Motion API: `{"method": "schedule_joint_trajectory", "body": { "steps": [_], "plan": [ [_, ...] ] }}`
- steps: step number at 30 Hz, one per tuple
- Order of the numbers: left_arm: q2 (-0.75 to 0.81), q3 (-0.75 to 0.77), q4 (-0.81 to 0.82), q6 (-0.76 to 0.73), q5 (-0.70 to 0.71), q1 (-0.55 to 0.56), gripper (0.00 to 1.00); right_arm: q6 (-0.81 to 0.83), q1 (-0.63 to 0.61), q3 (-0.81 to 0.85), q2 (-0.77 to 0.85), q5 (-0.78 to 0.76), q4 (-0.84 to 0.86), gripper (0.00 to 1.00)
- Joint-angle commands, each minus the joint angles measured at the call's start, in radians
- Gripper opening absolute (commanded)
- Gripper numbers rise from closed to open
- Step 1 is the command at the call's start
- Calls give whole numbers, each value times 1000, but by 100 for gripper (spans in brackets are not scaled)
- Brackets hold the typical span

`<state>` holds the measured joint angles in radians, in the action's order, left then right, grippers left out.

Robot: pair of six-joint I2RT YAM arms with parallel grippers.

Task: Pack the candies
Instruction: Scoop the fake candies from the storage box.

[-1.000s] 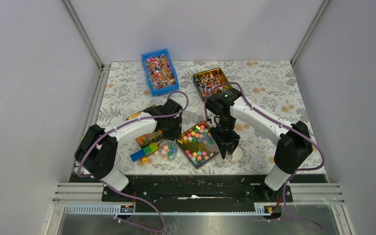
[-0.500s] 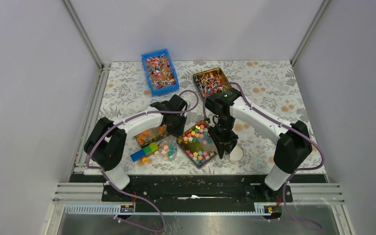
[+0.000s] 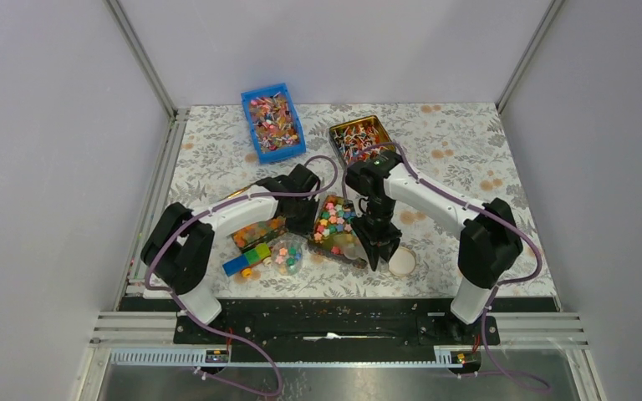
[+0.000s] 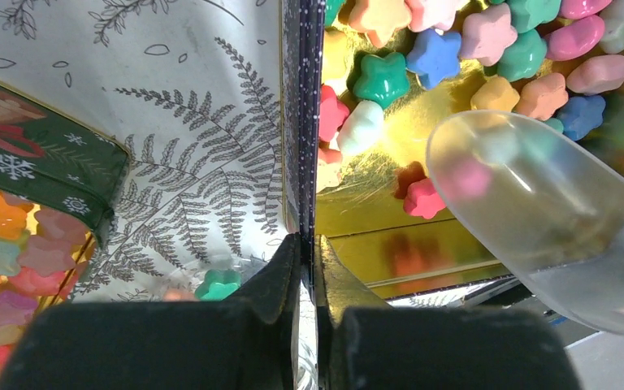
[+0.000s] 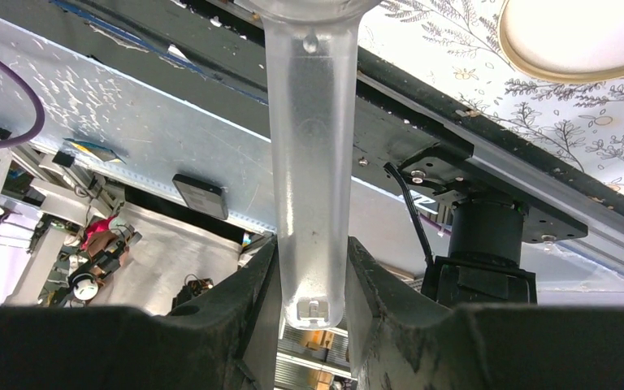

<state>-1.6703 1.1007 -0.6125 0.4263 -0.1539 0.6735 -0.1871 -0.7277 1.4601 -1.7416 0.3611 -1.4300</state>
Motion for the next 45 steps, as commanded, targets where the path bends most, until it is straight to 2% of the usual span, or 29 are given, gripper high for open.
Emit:
{"method": "schedule_joint_trajectory", "body": {
  "steps": [1, 18, 29, 45],
  "plan": [
    [38, -25, 21, 23, -26, 25, 0, 35, -9, 67, -38, 27, -35, 0],
    [87, -43, 15, 21, 20, 81, 0, 53, -13, 98, -124, 36, -70, 0],
    [89, -7, -47, 22, 86, 97, 0, 34, -18, 177, -200, 34, -95, 0],
    [77, 10, -47, -22, 120, 105, 0, 36, -30, 37, -103, 42, -87, 0]
  ]
}}
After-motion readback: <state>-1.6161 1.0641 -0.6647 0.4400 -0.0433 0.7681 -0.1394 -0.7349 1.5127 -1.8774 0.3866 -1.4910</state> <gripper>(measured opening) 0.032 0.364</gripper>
